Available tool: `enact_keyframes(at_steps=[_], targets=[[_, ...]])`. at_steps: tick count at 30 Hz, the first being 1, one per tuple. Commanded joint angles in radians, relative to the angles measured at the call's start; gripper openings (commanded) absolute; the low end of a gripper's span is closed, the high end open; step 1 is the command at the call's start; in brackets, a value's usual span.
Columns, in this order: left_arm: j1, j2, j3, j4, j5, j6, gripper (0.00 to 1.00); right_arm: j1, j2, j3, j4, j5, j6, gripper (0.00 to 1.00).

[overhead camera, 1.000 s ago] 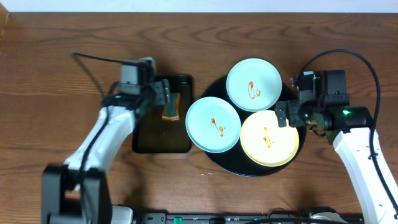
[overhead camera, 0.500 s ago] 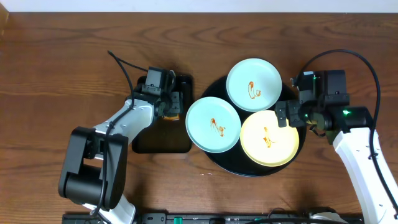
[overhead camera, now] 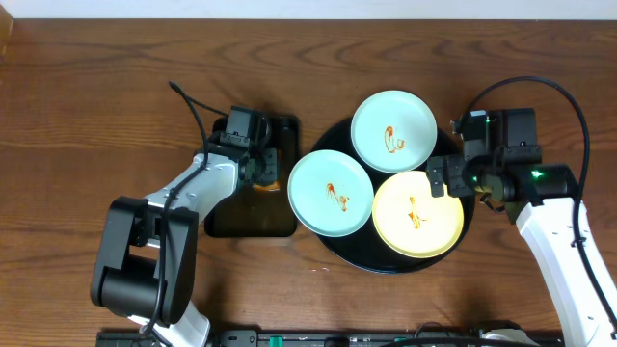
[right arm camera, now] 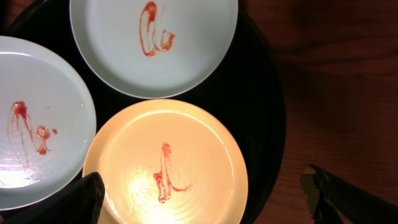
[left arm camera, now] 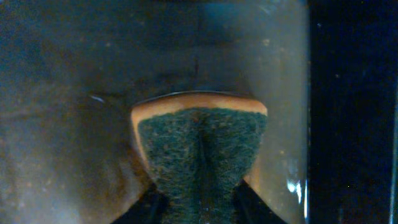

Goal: Clean dirty plates on tray and stack at the side
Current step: 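Close the left gripper on the orange-green sponge and lift it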

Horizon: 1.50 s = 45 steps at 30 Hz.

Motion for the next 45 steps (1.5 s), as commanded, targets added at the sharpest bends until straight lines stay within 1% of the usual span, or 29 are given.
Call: enact_keyframes(at_steps=[1, 6, 12, 14, 19, 30, 33, 35, 39, 45], targets=[[-0.002, 0.004, 0.000, -0.016, -0.006, 0.006, 0.08, -0.002, 0.001, 0.019, 0.001, -0.005, -0.015, 0.99], [0.015, -0.042, 0.014, -0.013, -0.006, 0.006, 0.07, -0.002, 0.001, 0.019, 0.001, -0.005, -0.015, 0.99], [0.041, -0.177, 0.023, -0.017, -0.006, 0.006, 0.08, -0.002, 0.001, 0.019, 0.001, -0.005, -0.015, 0.99], [0.041, -0.191, 0.023, -0.022, -0.006, 0.006, 0.08, -0.002, 0.001, 0.019, 0.002, -0.005, -0.015, 0.99], [0.041, -0.164, -0.001, -0.028, -0.006, 0.005, 0.08, -0.002, 0.001, 0.019, 0.001, -0.005, -0.015, 0.99], [0.040, -0.008, -0.028, -0.051, -0.005, 0.002, 0.08, -0.002, 0.001, 0.019, 0.001, -0.005, -0.015, 0.99], [0.040, -0.004, -0.027, -0.065, 0.013, 0.002, 0.08, -0.002, 0.001, 0.019, 0.003, -0.004, -0.016, 0.99], [0.040, -0.021, -0.022, -0.065, 0.028, 0.003, 0.07, -0.002, 0.002, 0.019, 0.006, 0.004, -0.017, 0.99], [0.040, -0.110, -0.012, -0.066, 0.028, 0.002, 0.08, -0.003, 0.022, 0.019, 0.011, 0.003, -0.027, 0.99], [0.040, -0.245, -0.012, -0.107, 0.028, 0.002, 0.08, -0.006, 0.124, 0.019, 0.020, 0.003, -0.029, 0.97]])
